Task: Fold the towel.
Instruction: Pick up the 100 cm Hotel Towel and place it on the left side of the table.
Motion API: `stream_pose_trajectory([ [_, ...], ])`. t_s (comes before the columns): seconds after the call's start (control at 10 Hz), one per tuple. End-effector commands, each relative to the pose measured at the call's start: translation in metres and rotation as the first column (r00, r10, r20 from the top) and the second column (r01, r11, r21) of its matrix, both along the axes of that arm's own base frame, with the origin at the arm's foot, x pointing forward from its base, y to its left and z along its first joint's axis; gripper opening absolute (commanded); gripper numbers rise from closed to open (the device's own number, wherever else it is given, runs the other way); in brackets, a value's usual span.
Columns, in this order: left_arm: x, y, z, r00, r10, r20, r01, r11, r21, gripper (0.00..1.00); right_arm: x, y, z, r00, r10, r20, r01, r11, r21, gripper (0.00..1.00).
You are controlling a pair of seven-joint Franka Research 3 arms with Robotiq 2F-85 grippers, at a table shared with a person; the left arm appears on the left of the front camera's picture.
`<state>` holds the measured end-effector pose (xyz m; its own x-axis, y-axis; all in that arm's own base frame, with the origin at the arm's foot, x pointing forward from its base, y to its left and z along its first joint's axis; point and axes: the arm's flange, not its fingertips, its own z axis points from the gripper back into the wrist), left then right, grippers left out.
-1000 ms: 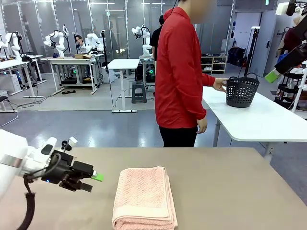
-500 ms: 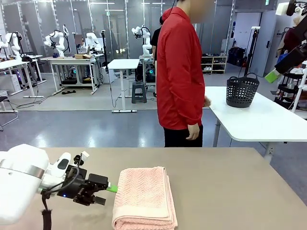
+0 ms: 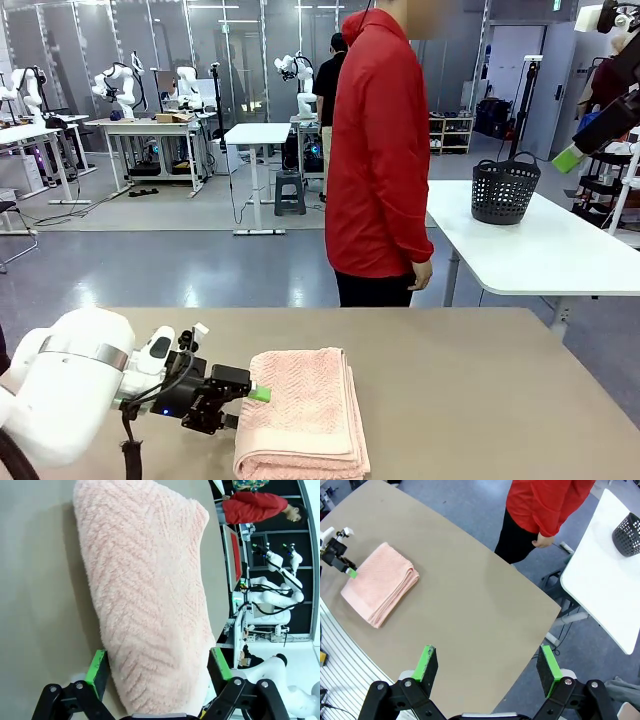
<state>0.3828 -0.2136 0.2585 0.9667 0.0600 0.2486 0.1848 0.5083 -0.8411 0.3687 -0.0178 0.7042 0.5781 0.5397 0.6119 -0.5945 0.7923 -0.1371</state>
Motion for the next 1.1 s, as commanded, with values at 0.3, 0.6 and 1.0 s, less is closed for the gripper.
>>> stream_pose_trajectory([
  [0.3,0.011,-0.029,-0.002,1.000,0.006,-0.002,-0.006,1.000,0.004,0.43,0.000,-0.002,0.000,1.000,-0.005,0.000,0.005,1.000,0.000,1.00],
  [0.6,0.009,-0.029,0.000,1.000,0.009,-0.013,-0.009,1.000,0.028,0.00,0.000,-0.002,0.000,1.000,-0.005,0.000,0.005,1.000,0.000,1.00],
  [1.0,0.007,-0.020,0.007,1.000,0.003,0.011,-0.004,0.999,0.054,0.00,0.000,-0.002,0.000,1.000,-0.005,0.000,0.005,1.000,0.000,1.00],
])
